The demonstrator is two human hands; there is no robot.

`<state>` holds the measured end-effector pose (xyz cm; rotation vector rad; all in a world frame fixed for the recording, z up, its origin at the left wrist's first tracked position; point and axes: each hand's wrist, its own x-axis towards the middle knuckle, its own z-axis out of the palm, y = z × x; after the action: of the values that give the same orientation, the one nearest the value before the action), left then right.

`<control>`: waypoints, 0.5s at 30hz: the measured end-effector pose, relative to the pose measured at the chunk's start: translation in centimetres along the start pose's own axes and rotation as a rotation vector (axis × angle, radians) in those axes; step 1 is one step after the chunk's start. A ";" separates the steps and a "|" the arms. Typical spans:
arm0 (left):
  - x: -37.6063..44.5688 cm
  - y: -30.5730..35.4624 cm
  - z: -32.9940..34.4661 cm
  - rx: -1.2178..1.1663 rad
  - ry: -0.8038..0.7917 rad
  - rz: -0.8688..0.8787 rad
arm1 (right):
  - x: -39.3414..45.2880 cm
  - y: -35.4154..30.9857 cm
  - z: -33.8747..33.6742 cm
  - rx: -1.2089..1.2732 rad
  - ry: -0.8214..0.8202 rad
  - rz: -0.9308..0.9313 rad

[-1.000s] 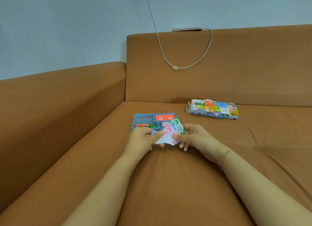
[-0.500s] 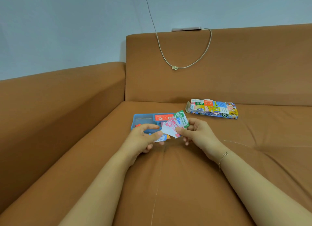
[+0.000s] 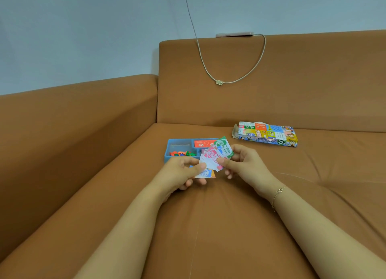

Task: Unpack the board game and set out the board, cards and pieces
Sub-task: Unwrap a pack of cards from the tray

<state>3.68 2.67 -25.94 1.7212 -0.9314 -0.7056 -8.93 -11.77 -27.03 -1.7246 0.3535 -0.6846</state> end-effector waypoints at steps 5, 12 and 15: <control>0.1 -0.2 0.3 -0.003 0.052 0.020 | -0.2 -0.1 0.3 -0.053 -0.065 0.005; 0.2 -0.4 0.4 -0.016 0.070 0.038 | -0.2 -0.3 0.1 -0.014 -0.058 0.052; 0.3 -0.5 0.3 -0.042 0.107 0.039 | -0.1 -0.3 -0.2 0.064 0.011 0.082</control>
<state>3.70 2.37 -26.57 1.6828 -0.8678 -0.5973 -9.17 -11.78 -26.78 -1.6371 0.4036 -0.6394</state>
